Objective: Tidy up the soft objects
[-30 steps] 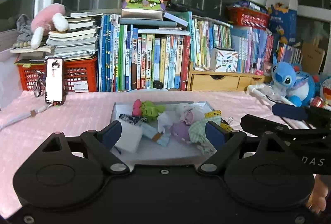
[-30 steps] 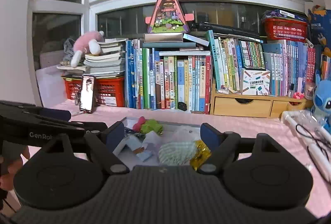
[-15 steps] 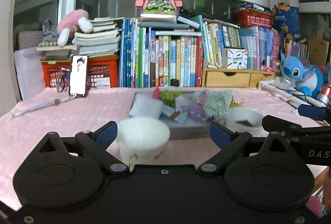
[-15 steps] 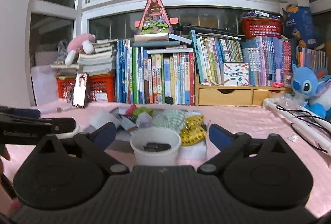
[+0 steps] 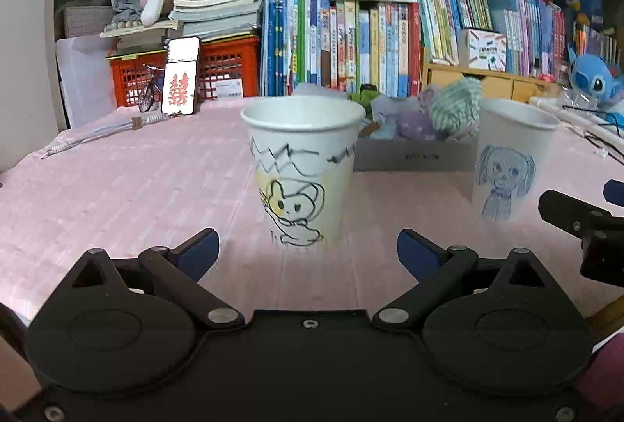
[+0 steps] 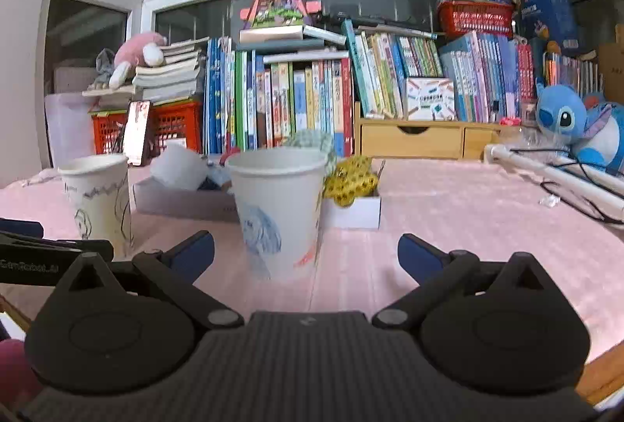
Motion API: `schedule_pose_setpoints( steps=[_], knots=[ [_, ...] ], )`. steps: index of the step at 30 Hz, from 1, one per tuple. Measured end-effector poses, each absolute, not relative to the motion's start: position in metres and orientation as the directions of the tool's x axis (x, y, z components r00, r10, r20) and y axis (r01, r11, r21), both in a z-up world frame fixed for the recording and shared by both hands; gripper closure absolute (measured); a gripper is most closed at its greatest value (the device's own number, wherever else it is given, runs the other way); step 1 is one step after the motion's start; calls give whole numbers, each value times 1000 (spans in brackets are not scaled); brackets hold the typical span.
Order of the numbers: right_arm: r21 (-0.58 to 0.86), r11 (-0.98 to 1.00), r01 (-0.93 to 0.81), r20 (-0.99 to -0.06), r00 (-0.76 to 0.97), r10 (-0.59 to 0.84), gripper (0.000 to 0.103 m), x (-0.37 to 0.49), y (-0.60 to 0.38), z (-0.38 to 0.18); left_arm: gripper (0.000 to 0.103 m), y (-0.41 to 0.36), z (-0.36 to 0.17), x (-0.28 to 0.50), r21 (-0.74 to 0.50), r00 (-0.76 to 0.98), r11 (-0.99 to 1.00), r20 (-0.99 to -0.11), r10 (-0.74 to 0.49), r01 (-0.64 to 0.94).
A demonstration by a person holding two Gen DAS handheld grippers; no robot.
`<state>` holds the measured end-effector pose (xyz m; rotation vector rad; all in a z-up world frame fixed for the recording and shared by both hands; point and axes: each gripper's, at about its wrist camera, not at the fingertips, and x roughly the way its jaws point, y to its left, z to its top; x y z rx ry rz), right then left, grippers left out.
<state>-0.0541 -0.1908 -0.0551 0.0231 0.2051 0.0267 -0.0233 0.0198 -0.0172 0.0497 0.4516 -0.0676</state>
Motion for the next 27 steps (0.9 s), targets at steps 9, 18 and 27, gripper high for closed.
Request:
schedule_pose_setpoints(
  steps=[9,18,27],
  knots=[
    [27,999,-26,-217,976,31,0,-55,-190,-61,4,17,-21,-21,4,876,995,-475,-86,100],
    [22,999,-32,-225,974,36,0,-52,-187,-58,1,11,-18,-19,0,863,993,-494,-101,117],
    [26,999,-35,-246,968,40,0,-49,-189,-60,0,12,-23,-13,-4,839,996,-539,-78,90]
  ],
)
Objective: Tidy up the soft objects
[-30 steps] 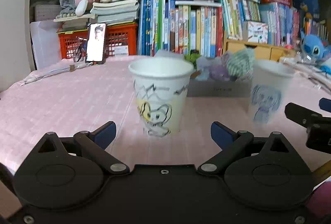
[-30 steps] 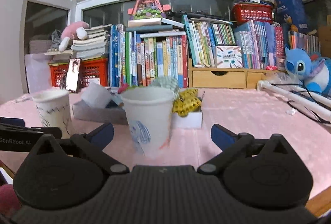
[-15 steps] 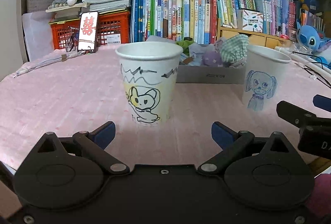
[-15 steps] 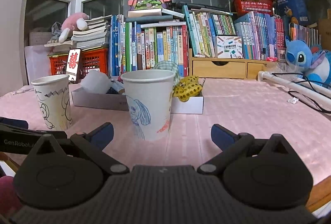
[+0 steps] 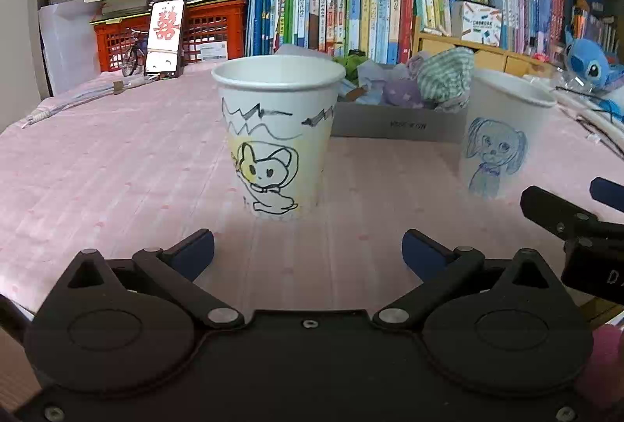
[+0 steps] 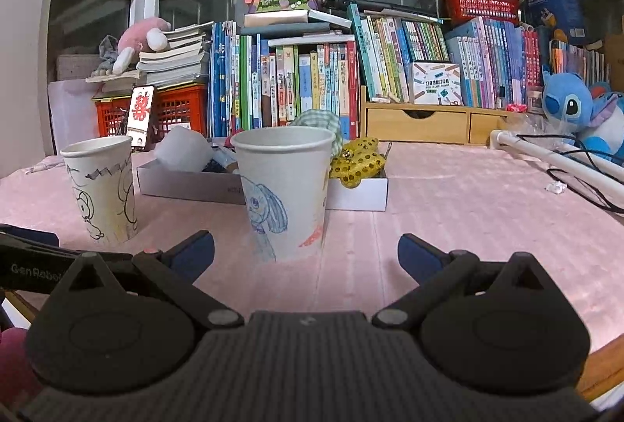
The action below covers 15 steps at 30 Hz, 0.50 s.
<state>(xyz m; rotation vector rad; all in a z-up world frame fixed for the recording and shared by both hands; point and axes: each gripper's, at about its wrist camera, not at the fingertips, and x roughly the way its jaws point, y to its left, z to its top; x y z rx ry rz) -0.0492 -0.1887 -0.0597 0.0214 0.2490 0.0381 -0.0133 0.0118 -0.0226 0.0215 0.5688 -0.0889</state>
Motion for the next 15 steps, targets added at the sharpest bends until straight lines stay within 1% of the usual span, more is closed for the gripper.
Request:
schedule_pose_setpoints(
  steps=[4,11,15],
  knots=[
    [15,999,-28,-275,961,31,0,-46,-189,-64,0,10,-25,-11,8,835,997,-547,-65,83],
    [18,1000,-22,-377,926,27,0,-36,-192,-74,0,9,-26,-10,10,829,997,-556,-59,78],
    [-3,999,-33,-385,922,29,0,-35,-189,-76,0,8,-26,-9,14,828,997,-558,-55,76]
  ],
)
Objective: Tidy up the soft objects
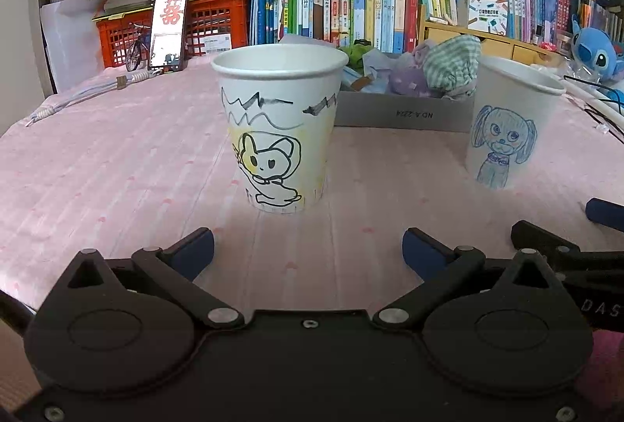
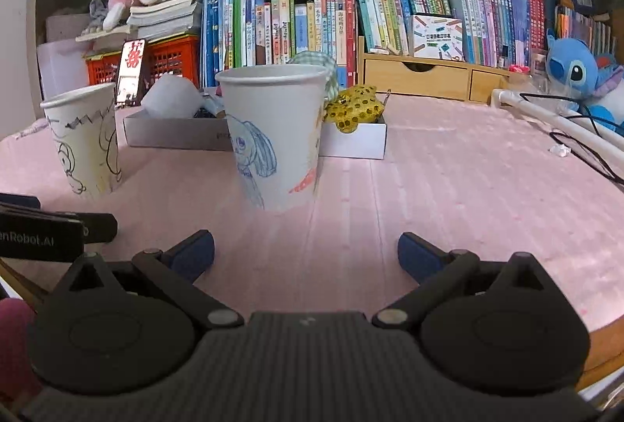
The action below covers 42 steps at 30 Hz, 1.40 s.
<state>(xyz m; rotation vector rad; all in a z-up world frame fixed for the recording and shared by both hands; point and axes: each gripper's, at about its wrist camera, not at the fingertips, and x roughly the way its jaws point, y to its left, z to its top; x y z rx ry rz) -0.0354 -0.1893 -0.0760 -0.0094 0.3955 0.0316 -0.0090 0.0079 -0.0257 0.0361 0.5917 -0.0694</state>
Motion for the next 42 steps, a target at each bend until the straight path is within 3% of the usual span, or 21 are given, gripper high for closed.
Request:
schedule_pose_setpoints(
  steps=[42],
  knots=[
    [-12,999,-37,-384,923,30,0,-34,-187,-77,0,8,-27,-10,16,834,996,-548,-66,90]
  ],
)
